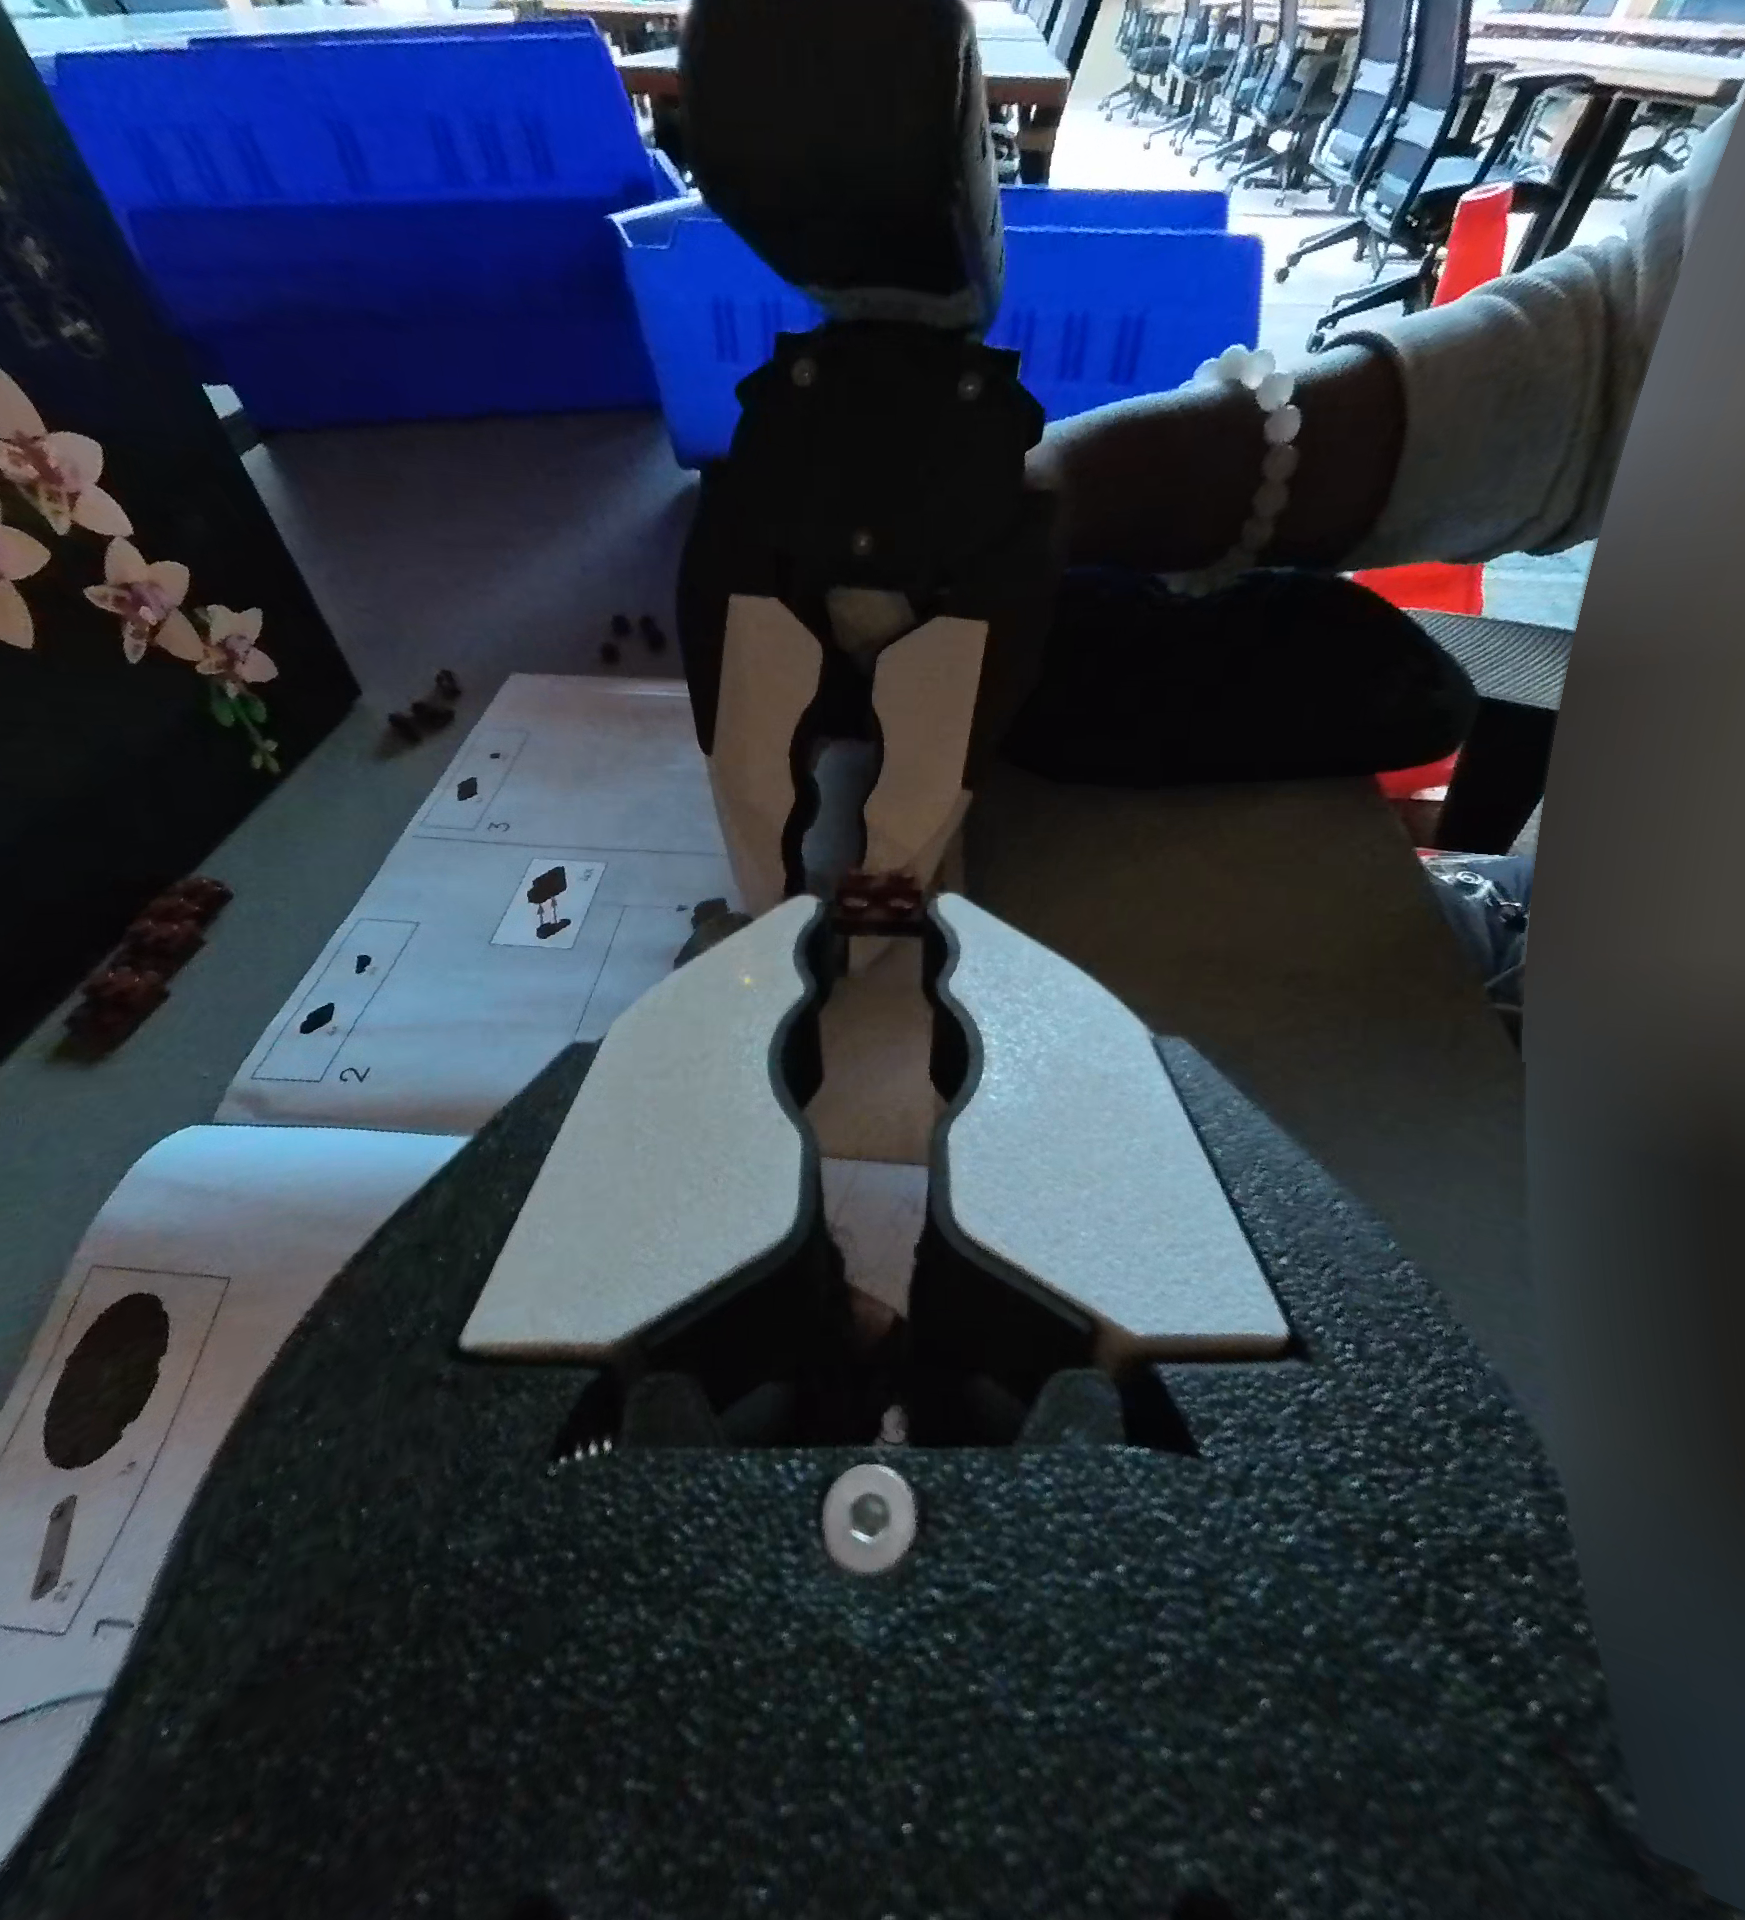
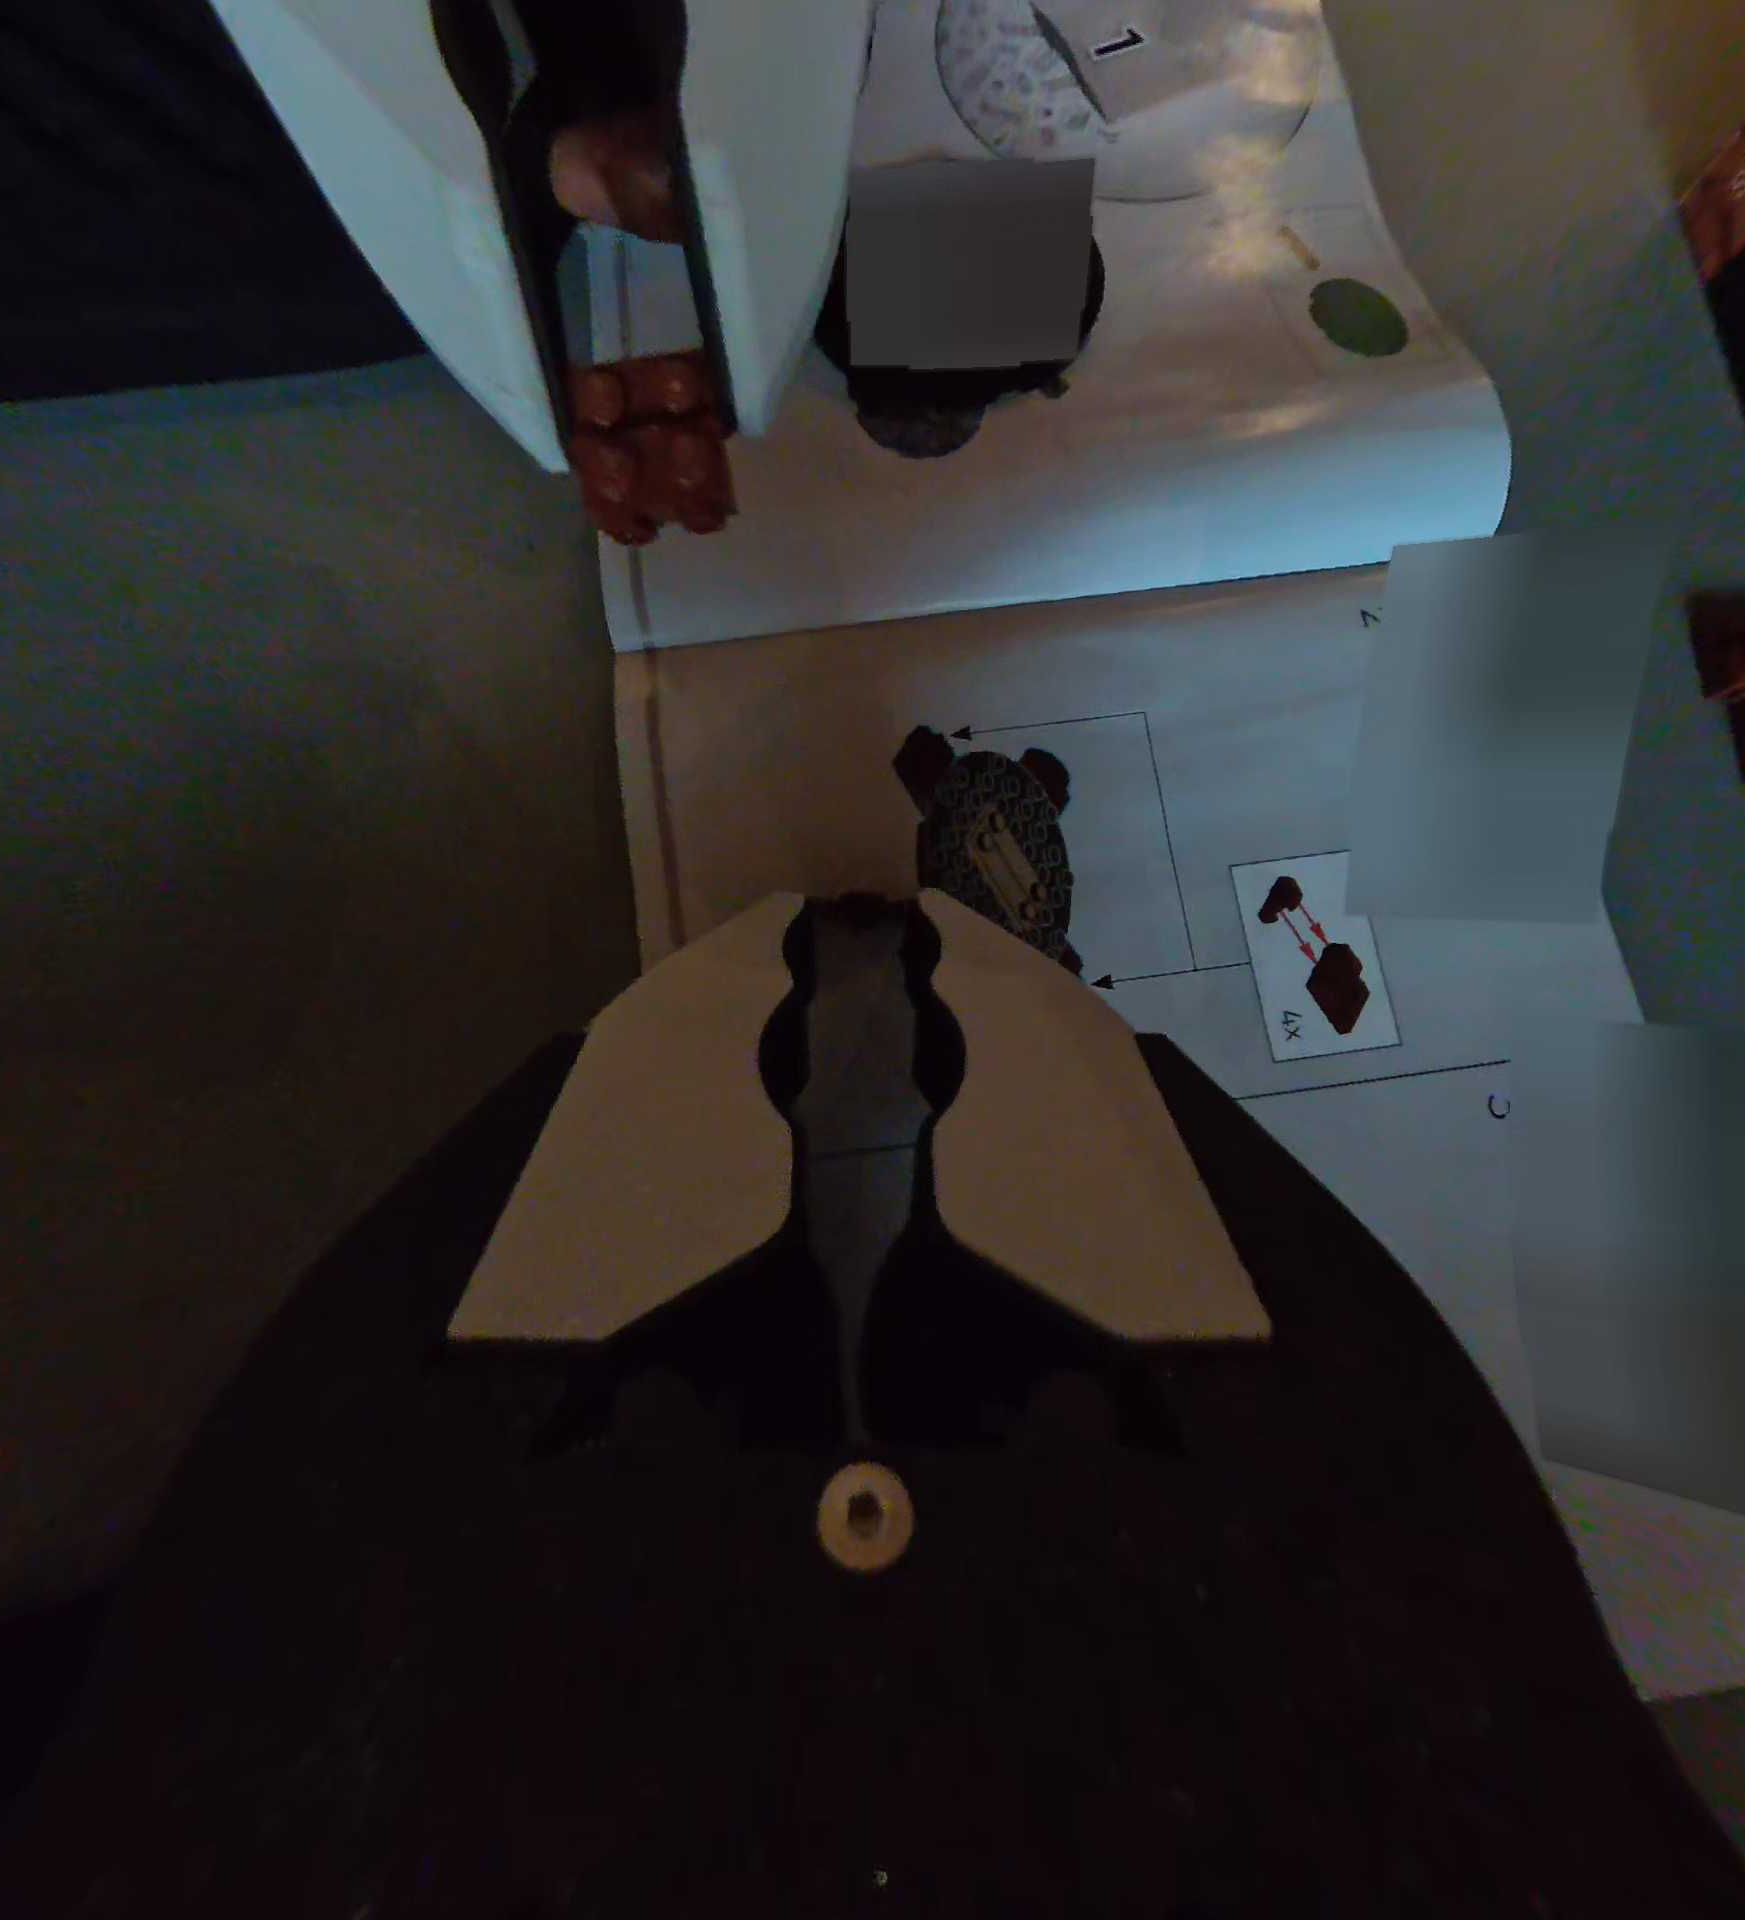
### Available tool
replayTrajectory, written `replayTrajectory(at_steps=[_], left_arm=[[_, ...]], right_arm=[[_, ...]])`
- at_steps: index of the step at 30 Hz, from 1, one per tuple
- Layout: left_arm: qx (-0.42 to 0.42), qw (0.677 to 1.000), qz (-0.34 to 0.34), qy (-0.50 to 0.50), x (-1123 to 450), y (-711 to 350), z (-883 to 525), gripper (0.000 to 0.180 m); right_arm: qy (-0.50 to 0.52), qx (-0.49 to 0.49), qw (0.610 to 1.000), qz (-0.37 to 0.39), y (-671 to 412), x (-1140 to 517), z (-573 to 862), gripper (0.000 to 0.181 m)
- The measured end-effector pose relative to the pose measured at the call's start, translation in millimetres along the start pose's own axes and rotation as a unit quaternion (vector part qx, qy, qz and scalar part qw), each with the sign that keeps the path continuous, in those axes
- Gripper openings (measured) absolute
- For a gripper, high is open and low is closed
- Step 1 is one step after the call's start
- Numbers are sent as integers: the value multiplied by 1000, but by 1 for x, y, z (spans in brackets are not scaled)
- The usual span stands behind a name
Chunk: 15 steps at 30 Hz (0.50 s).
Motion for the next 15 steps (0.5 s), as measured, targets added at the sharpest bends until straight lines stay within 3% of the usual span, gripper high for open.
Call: replayTrajectory(at_steps=[5, 10, 15], left_arm=[[-10, 999, -27, -35, -4, 6, -4, 14], [-29, 995, -81, -48, -12, 14, -3, 15], [-52, 988, -132, -56, -21, 25, -1, 15]], right_arm=[[-7, 22, 1000, -2, -2, 2, -1, 12], [4, 49, 998, 45, -38, 31, 1, 12], [-12, 92, 995, -21, -40, 24, -7, 12]])
Point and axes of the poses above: each gripper's, where its closed fingertips meet, x back along the fingers, y out of its underside, z = x × y across the jaws, the point moved 4 cm from there along x, back along the fingers, and after that the axes turned 15 degrees about x, right-handed, at the moved point
